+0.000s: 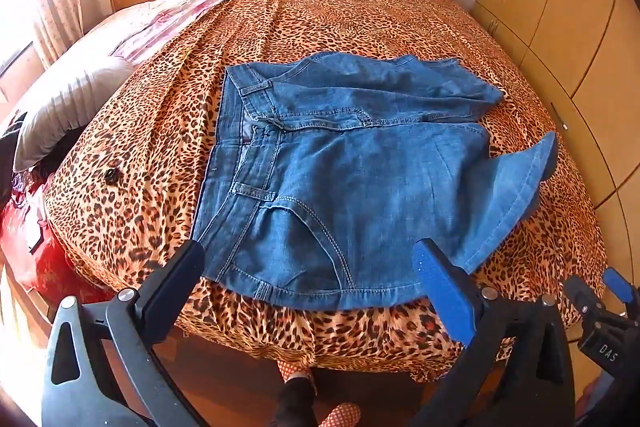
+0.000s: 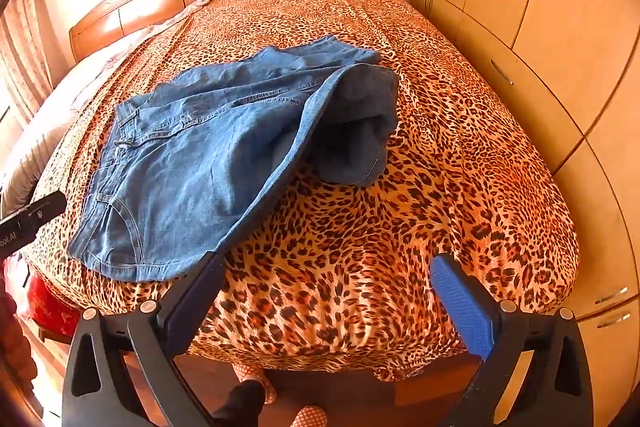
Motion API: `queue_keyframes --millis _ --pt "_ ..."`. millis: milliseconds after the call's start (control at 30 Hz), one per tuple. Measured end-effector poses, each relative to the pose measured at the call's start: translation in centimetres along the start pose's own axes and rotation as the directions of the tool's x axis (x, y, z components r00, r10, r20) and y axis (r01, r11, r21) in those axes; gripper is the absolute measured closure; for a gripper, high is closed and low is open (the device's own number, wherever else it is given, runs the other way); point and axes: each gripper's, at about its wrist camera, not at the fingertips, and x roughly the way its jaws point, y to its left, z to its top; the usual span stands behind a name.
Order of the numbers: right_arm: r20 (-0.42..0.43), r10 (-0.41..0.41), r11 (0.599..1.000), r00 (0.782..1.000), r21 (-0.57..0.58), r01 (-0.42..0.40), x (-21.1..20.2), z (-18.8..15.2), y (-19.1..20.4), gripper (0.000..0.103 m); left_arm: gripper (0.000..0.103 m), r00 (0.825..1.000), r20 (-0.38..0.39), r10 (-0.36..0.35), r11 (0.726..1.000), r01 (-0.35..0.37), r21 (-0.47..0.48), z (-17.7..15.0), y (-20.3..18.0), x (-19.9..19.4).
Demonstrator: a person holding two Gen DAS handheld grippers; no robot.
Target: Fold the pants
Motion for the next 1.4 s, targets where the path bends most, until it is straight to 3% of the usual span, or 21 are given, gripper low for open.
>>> queue_keyframes --millis 167,200,233,500,1400 --pt "0.016 -0.008 1.0 1.0 -0.018 0.008 -1.2 -0.7 1.5 0.0 0.0 1.0 0.019 0.017 1.0 -0.017 -0.022 -0.8 1.1 -1.0" --pt "-0.013 -0.003 1.0 1.0 -0.025 0.003 -2.0 -0.4 1.2 0.0 0.0 1.0 0.022 0.022 0.999 -0.021 -0.031 -0.9 1.4 -1.2" --pt "-0.011 0.028 0.999 1.0 -0.032 -0.029 -2.7 -0.3 -0.1 0.0 0.0 0.999 0.023 0.025 0.999 -0.024 -0.041 -1.1 1.8 -1.2" --pt "0.023 0.039 0.999 0.999 -0.039 -0.038 -3.8 -1.2 -0.6 0.0 0.0 0.999 0.0 0.049 0.995 -0.049 -0.092 -2.5 3.7 -1.4" --pt "0.03 0.029 0.999 0.999 -0.041 -0.028 -4.9 -2.7 -2.2 0.0 0.0 0.999 0.025 0.032 0.996 -0.03 -0.089 -3.2 2.9 -2.8"
